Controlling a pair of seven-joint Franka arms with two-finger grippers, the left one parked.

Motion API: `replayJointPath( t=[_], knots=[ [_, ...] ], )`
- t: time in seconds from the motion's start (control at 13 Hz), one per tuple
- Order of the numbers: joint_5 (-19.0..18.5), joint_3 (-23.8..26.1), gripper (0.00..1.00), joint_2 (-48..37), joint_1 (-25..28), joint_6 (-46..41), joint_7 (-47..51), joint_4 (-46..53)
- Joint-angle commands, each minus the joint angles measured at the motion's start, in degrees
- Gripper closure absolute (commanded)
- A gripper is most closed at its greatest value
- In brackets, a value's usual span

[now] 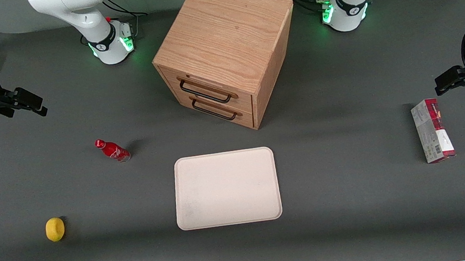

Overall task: Open upper drawer
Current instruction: 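Move the right gripper toward the upper drawer's bar handle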

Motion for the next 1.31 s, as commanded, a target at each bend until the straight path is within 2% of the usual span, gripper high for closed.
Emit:
replayJointPath(
  t=[0.0, 0.31, 0.38, 0.46, 0.54, 0.69, 0.85, 1.0, 1.23],
  knots=[
    [-0.9, -0.2, 0.00, -0.2, 0.2, -0.8, -1.8, 0.1],
    [0.1, 0.0, 0.00, 4.2, 0.4, -0.8, -1.8, 5.1],
    [0.8, 0.6, 0.00, 5.2, 0.7, -0.8, -1.6, 6.0],
    [3.3, 2.7, 0.00, 6.1, 0.7, -0.8, -1.5, 7.4],
    [5.2, 4.9, 0.00, 6.8, 0.7, -0.8, -1.9, 8.7],
    [5.2, 12.3, 0.00, 7.4, 0.7, -0.8, -2.0, 10.1],
    [3.9, 20.7, 0.00, 9.6, 0.7, -0.8, -5.1, 13.3],
    [0.4, 27.8, 0.00, 12.1, 0.8, -0.8, -14.5, 16.0],
    [-0.1, 34.5, 0.00, 15.1, 0.8, -0.8, -15.3, 16.3]
  ],
)
